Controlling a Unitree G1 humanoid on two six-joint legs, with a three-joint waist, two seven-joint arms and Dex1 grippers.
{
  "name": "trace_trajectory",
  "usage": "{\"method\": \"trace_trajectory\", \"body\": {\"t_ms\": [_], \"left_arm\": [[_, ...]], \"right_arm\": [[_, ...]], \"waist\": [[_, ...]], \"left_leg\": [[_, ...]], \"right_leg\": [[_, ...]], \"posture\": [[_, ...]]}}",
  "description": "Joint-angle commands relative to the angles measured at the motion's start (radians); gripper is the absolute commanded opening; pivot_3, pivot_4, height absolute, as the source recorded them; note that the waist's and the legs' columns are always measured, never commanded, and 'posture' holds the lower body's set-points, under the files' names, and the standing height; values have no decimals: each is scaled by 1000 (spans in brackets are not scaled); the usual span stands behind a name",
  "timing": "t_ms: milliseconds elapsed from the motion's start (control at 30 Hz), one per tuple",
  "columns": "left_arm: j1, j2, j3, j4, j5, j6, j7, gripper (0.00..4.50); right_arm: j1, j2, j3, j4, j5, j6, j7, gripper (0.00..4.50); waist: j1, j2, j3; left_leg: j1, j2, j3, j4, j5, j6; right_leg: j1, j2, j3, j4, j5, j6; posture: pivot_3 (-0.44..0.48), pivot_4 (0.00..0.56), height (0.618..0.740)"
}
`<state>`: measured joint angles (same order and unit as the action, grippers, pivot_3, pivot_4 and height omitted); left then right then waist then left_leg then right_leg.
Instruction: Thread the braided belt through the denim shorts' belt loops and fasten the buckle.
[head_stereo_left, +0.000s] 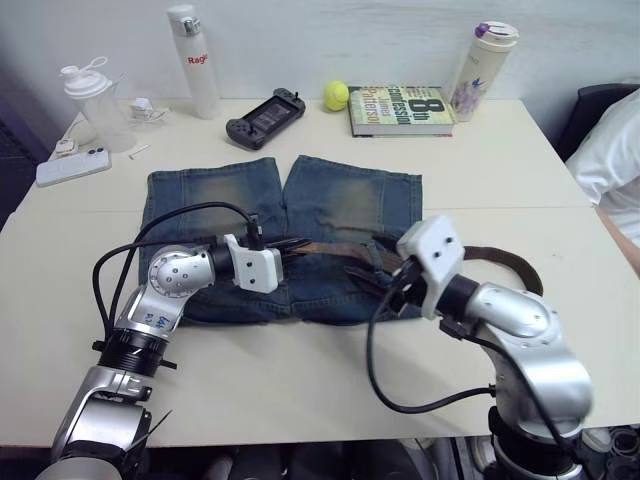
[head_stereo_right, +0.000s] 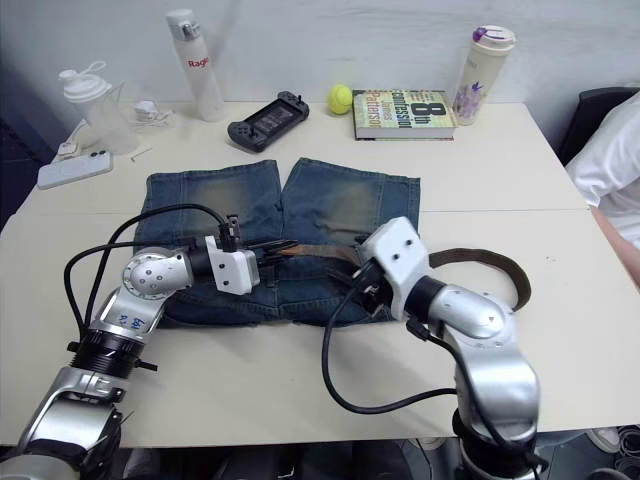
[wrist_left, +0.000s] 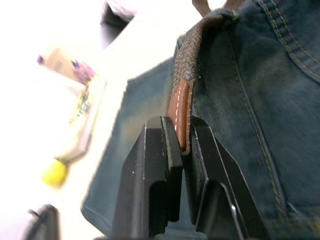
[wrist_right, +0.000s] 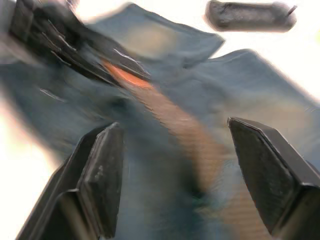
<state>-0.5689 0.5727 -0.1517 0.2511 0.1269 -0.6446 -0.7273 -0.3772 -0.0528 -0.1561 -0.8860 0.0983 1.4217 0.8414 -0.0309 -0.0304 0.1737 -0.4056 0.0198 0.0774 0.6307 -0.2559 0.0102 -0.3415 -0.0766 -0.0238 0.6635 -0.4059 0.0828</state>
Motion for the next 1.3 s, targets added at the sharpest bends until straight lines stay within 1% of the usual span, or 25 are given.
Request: {"method": "trace_trajectory", "body": {"t_ms": [33,67,100,167,200,300,400,467,533,600,633,667,767,833,900,933,967,1033,1067,1133,1167,1233,1267,1300], "left_arm": [[20,28,36,-10,0,-56,40,0],[22,31,35,-10,1,-63,45,0],[26,36,34,-11,2,-72,47,0],[32,44,32,-11,8,-83,51,0],[33,47,32,-10,11,-87,54,0],[41,52,29,-21,11,-89,61,0],[43,52,28,-30,13,-85,66,0],[38,52,25,-33,36,-89,78,0],[33,51,23,-29,47,-85,86,0],[24,45,21,-16,47,-81,90,0],[20,44,19,-13,47,-82,92,0],[17,43,17,-10,46,-82,91,0],[15,40,12,-3,44,-86,92,0],[16,39,9,2,45,-89,91,0],[18,36,7,4,46,-89,91,0],[19,34,7,4,45,-88,92,0],[19,33,7,4,44,-86,92,0],[19,30,4,3,45,-85,94,0],[20,29,3,2,44,-83,94,0],[24,28,1,0,43,-82,94,0],[25,28,1,0,43,-83,93,0],[29,30,0,2,43,-88,94,0],[31,31,-1,3,42,-89,94,0],[32,32,-2,4,42,-91,95,0]], "right_arm": [[66,268,-141,-15,194,193,-71,3521],[77,354,-169,-3,242,193,-125,3521],[62,485,-225,24,242,193,-215,3521],[39,615,-310,75,276,193,-367,3521],[34,645,-341,99,311,193,-433,3521],[-80,753,-500,185,396,193,-622,3521],[-179,792,-639,253,540,193,-778,3521],[-249,832,-751,296,681,193,-887,3521],[-260,841,-775,343,868,181,-998,3521],[-200,766,-723,381,1031,187,-1097,3521],[-155,695,-678,406,1121,190,-1146,3521],[-119,609,-630,427,1196,193,-1181,3521],[-35,346,-421,501,1512,39,-1351,3521],[-41,197,-316,501,1632,-57,-1380,3521],[-112,29,-222,412,1500,-23,-1233,3521],[-137,-53,-158,370,1400,-28,-1156,3521],[-150,-115,-107,344,1327,-46,-1094,3521],[-169,-323,109,270,1037,-202,-921,3521],[-166,-391,183,258,917,-297,-848,3521],[-146,-483,280,267,729,-479,-734,3521],[-136,-508,308,278,662,-548,-695,3521],[-103,-600,394,300,466,-711,-617,3521],[-80,-623,407,306,410,-767,-590,3521],[-54,-627,391,305,406,-789,-567,3521]], "waist": [[1,0,0],[-1,4,2],[1,6,3],[3,5,3],[4,4,3],[3,5,3],[0,6,4],[1,5,3],[1,6,3],[-3,6,4],[-7,6,4],[-11,6,4],[-23,7,4],[-25,7,4],[-25,9,6],[-24,11,6],[-22,10,6],[-20,9,5],[-18,9,5],[-16,8,5],[-14,9,5],[-10,9,5],[-6,8,5],[-3,8,5]], "left_leg": [[0,0,-1,-1,0,0],[0,0,-1,-3,1,-1],[-2,0,0,-1,0,-2],[-3,-3,0,0,1,0],[-2,-4,-1,0,1,0],[-3,-5,-1,-1,0,1],[-3,-5,0,-2,1,0],[-1,-3,-1,-4,2,-2],[-1,-3,-2,-5,2,-2],[-2,-3,-1,-5,2,-2],[-2,-3,0,-5,2,-2],[-2,-3,1,-5,2,-2],[-2,-3,2,-6,4,-2],[-2,-2,1,-7,4,-2],[-3,-2,1,-8,4,-1],[-5,-4,1,-5,4,0],[-12,-4,2,-1,4,2],[-16,-4,0,1,4,3],[-16,-4,0,2,4,3],[-16,-4,0,2,4,3],[-16,-4,0,1,4,3],[-17,-4,0,1,4,3],[-17,-4,0,1,4,3],[-17,-4,0,2,4,3]], "right_leg": [[0,0,0,0,0,0],[-2,1,0,1,0,0],[-4,1,0,3,0,-1],[-7,-2,1,9,0,-1],[-6,-3,1,9,0,-1],[-5,-4,1,5,0,-1],[-6,-3,1,5,0,-1],[-6,-2,1,6,0,-1],[-7,-1,1,8,0,-1],[-7,-1,2,9,0,-1],[-8,-1,3,8,0,-1],[-8,-1,3,8,0,-1],[-8,-1,4,7,0,-1],[-8,-1,4,6,0,0],[-8,-1,4,6,0,0],[-9,-2,4,4,0,0],[-14,-3,5,3,1,0],[-16,-3,4,3,1,1],[-17,-3,4,4,1,1],[-17,-2,3,3,1,1],[-17,-2,3,2,1,1],[-17,-2,3,1,1,1],[-16,-2,3,1,1,1],[-16,-2,2,1,1,1]], "posture": [[0,150,740],[0,150,740],[0,150,740],[0,150,740],[0,150,740],[0,150,740],[0,150,740],[0,150,740],[0,150,740],[0,150,740],[0,150,740],[0,150,740],[0,150,740],[0,150,740],[0,150,740],[0,150,740],[0,150,740],[0,150,740],[0,150,740],[0,150,740],[0,150,740],[0,150,740],[0,150,740],[0,150,740]]}}
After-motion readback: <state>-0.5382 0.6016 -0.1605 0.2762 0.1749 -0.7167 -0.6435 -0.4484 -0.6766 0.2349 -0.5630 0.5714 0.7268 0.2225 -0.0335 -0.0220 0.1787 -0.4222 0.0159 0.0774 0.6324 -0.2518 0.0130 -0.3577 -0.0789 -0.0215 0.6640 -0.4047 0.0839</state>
